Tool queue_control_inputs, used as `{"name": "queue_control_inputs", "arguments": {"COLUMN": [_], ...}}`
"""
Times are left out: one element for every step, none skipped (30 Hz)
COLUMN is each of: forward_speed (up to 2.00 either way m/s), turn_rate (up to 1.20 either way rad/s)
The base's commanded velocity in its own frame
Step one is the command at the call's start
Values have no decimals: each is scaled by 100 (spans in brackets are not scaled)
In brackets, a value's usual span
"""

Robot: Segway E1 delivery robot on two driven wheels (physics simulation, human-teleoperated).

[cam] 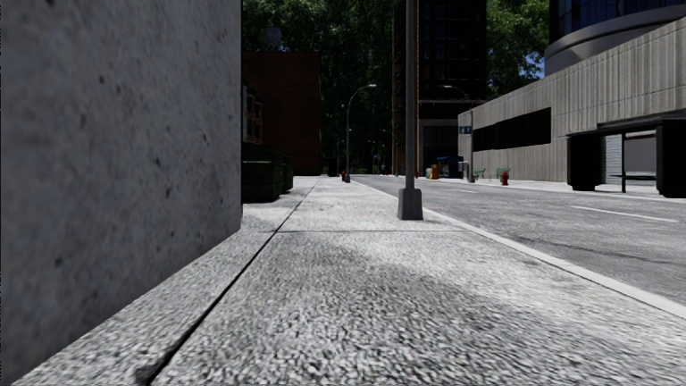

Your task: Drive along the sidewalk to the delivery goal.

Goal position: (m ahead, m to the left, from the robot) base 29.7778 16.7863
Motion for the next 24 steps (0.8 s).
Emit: {"name": "queue_control_inputs", "arguments": {"forward_speed": [200, 200, 200, 200, 200, 200, 200, 200, 200, 200, 200, 200, 200, 200, 200, 200, 200, 200, 200, 200, 200, 200, 200, 200], "turn_rate": [0, 0, 0, 0, 0, 0, 0, 0, 0, 0, 0, 0, 0, 0, 0, 0, 0, 0, 0, 0, 0, 0, 0, 0]}}
